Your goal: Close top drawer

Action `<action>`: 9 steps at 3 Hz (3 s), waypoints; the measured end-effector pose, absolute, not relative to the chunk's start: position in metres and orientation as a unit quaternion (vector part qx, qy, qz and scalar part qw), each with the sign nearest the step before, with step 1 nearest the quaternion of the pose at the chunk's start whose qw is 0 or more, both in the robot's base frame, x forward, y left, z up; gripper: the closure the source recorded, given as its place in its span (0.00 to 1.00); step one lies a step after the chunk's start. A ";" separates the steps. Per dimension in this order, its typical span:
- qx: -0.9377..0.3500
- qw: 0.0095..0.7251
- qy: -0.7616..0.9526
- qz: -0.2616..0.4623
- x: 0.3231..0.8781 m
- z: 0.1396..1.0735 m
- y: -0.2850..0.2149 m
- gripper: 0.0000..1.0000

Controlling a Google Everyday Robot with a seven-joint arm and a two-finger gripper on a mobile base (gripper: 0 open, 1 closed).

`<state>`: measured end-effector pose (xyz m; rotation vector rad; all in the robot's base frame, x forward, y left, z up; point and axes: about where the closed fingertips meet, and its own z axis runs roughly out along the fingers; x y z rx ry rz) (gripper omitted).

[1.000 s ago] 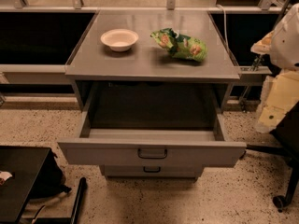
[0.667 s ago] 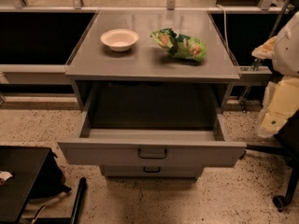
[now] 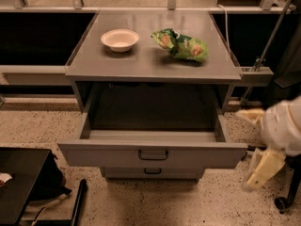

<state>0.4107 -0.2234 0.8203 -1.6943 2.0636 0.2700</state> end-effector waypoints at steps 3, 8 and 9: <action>-0.622 0.275 0.685 0.262 0.426 0.576 -0.188 0.00; -0.548 0.302 0.781 0.004 0.484 0.601 -0.176 0.00; -0.549 0.300 0.780 0.004 0.483 0.601 -0.176 0.00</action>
Offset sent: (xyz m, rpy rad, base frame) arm 0.0017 0.0403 -0.3065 0.4342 0.1621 0.2462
